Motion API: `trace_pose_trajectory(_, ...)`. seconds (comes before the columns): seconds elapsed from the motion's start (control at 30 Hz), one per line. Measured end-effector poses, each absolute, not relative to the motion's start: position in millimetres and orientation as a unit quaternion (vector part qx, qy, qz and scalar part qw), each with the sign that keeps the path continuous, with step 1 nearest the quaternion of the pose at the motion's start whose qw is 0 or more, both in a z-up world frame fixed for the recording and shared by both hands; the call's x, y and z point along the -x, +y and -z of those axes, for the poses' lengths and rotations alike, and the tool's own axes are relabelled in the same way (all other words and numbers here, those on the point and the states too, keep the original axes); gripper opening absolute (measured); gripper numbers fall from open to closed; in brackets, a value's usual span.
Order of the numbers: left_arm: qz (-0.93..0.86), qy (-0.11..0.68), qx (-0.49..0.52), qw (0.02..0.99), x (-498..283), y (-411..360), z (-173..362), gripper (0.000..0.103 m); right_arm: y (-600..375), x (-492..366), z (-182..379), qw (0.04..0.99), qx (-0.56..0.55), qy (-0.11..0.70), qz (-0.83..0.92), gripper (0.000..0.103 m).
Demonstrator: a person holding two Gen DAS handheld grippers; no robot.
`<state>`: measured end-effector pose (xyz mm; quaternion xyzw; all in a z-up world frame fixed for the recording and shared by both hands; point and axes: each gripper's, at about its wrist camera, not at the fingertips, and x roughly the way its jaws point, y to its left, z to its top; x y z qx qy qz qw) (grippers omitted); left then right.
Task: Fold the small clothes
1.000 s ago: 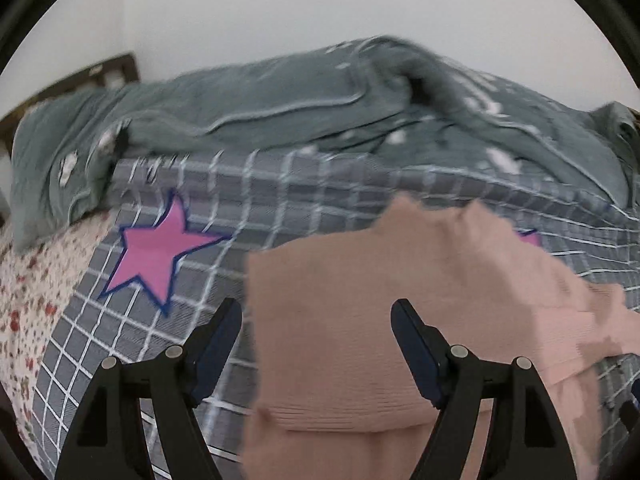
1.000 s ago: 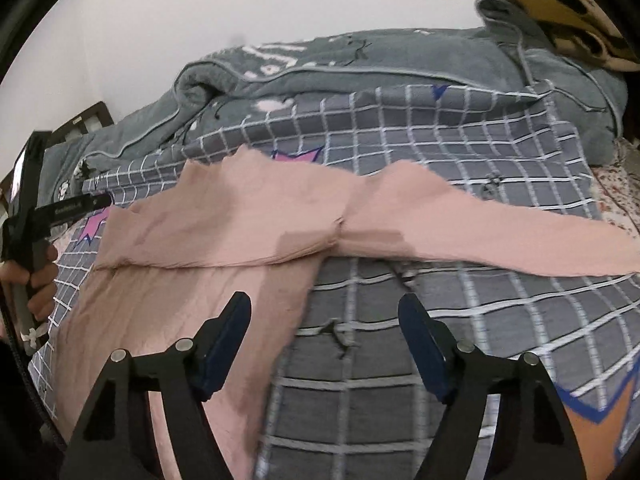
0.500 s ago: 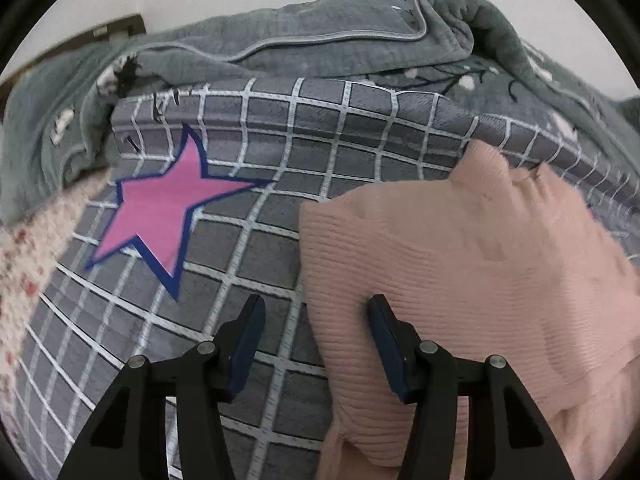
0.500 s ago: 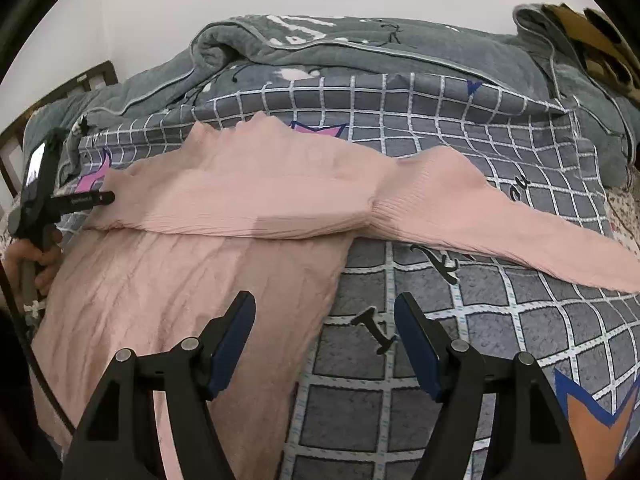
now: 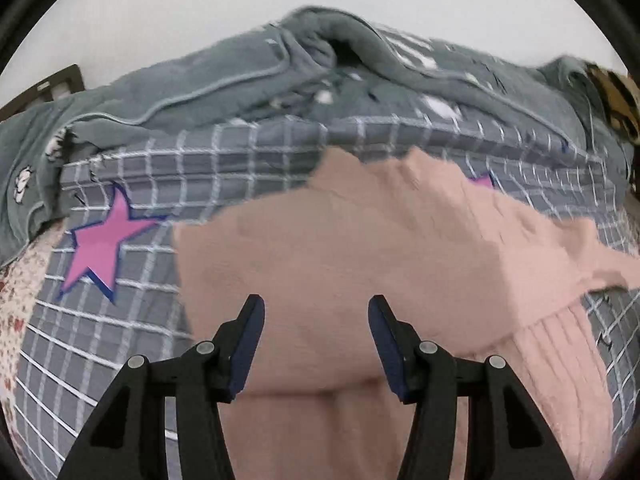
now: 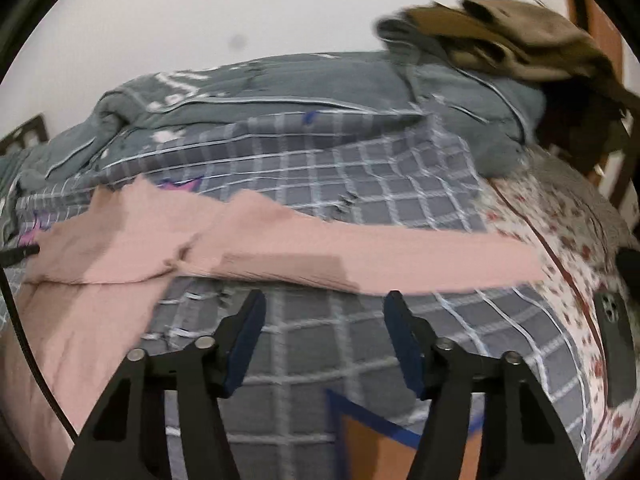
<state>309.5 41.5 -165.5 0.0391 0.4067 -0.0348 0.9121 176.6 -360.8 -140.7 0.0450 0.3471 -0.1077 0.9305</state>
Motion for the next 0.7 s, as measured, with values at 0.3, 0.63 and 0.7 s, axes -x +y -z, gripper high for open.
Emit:
trace_pose_trajectory(0.3, -0.004, 0.41, -0.043, 0.911, -301, 25, 195, 0.062, -403, -150, 152, 0.923, -0.052, 0.362, 0.122, 0.048)
trace_pose_trajectory(0.63, -0.012, 0.409, -0.043, 0.911, -297, 26, 194, 0.07, -381, -154, 153, 0.925, -0.079, 0.369, 0.054, 0.048)
trace_pose_trajectory(0.7, -0.005, 0.413, -0.039, 0.91, -290, 30, 191, 0.073, -360, -155, 151, 0.924, -0.078, 0.372, 0.031, 0.048)
